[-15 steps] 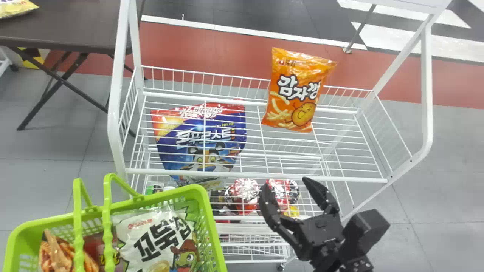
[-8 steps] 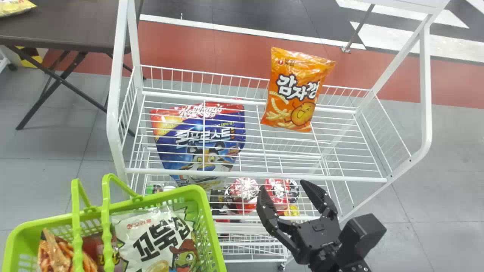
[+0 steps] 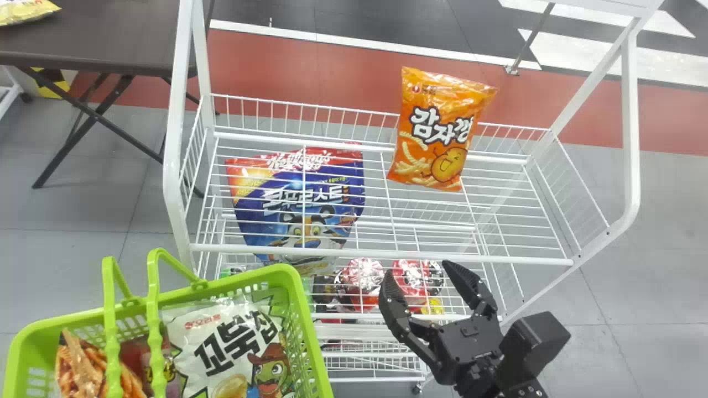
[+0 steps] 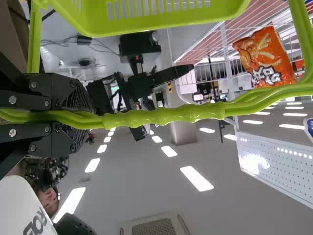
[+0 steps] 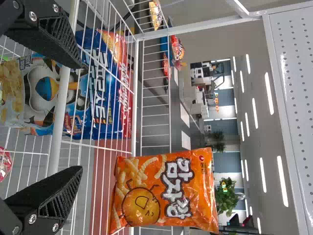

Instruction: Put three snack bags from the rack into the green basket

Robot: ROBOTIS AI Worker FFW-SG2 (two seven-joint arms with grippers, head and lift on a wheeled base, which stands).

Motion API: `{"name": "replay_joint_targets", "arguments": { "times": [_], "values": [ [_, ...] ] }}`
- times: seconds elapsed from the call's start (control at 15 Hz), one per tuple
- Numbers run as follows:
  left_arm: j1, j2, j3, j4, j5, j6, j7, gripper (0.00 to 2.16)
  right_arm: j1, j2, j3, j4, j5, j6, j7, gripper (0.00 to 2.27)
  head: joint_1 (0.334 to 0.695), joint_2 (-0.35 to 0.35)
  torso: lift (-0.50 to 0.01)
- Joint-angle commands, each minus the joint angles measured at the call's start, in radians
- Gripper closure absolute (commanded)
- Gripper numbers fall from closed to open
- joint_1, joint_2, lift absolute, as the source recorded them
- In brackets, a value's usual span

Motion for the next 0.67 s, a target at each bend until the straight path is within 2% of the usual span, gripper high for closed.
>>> {"name": "replay_joint_targets", "arguments": {
  "times": [0.0,0.6],
  "values": [
    [0.002,0.001,0.002,0.0,0.001,0.001,-0.01,2.15,0.002,0.001,0.003,0.0,0.001,0.0,0.0,0.08,0.695,-0.207,0.0],
    [0.023,-0.001,0.004,-0.009,0.002,0.001,-0.01,2.15,0.029,0.001,0.004,0.0,-0.001,-0.058,-0.003,0.08,0.695,-0.207,0.0]
  ]
}}
